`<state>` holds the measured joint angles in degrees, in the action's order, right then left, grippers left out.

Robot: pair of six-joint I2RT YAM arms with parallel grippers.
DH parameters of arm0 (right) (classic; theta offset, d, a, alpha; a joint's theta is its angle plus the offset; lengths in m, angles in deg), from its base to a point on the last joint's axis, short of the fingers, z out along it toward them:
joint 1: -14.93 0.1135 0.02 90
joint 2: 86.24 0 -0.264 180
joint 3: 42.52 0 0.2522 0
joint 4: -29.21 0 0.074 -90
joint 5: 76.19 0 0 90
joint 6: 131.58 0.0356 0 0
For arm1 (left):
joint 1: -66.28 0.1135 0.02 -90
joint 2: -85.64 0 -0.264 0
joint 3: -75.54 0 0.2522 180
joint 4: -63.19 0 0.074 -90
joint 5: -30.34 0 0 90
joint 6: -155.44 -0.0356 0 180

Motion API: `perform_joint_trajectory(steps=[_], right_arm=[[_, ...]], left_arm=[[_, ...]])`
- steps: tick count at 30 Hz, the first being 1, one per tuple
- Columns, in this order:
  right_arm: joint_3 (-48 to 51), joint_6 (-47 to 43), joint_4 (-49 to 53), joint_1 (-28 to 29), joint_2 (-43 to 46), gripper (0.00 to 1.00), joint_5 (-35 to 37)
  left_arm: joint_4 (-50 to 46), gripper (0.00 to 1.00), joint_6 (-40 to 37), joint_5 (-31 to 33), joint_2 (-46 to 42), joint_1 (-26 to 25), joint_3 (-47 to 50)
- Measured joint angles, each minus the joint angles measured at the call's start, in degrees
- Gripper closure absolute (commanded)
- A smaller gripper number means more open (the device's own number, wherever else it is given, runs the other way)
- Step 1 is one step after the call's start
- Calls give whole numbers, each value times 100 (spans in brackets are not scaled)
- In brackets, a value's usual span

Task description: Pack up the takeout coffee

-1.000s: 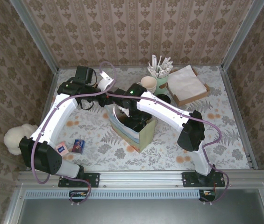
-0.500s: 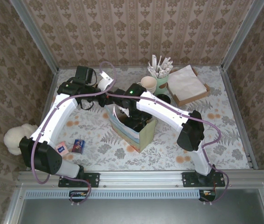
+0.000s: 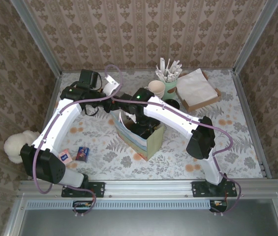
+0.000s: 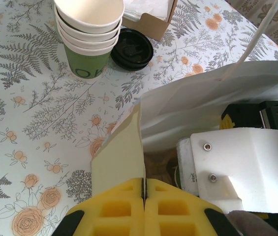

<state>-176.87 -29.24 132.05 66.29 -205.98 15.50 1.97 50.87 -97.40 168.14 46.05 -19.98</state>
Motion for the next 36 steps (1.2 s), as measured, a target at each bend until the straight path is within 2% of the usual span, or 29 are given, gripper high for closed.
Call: perform_joint_trajectory(steps=[36], right_arm=[[457, 2, -387, -11, 2, 42, -2]], left_arm=[[-2, 100, 0, 20, 4, 2, 0]])
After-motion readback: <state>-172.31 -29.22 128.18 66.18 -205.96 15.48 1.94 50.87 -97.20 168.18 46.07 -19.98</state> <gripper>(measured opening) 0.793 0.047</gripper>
